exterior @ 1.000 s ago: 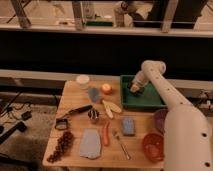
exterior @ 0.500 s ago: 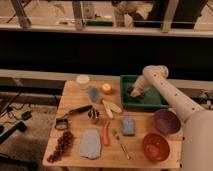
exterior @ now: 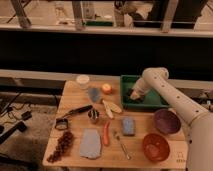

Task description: Wipe tray with eraser

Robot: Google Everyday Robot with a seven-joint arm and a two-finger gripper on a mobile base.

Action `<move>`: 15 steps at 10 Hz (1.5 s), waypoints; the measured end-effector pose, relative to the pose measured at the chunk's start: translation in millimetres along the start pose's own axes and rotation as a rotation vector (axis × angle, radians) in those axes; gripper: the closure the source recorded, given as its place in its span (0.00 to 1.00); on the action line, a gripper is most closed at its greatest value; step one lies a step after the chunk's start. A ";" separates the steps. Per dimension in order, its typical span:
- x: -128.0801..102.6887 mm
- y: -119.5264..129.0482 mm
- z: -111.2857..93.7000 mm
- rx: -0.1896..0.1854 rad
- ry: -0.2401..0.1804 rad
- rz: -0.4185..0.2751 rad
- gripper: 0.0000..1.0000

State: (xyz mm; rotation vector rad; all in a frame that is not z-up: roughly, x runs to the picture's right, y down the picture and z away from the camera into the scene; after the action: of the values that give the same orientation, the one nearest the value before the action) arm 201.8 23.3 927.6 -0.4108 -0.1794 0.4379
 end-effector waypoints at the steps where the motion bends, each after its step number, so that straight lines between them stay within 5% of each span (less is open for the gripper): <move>1: 10.2 -0.8 -4.0 0.006 0.004 0.019 0.82; 7: 59.8 -17.1 -20.4 0.033 0.031 0.100 0.82; 11: 79.9 -36.3 -13.4 0.027 0.061 0.126 0.82; 15: 69.7 -62.5 3.1 0.034 0.067 0.093 0.82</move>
State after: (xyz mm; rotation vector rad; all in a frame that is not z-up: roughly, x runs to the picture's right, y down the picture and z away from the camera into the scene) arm 286.5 3.8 962.4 -0.4014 -0.0877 0.5170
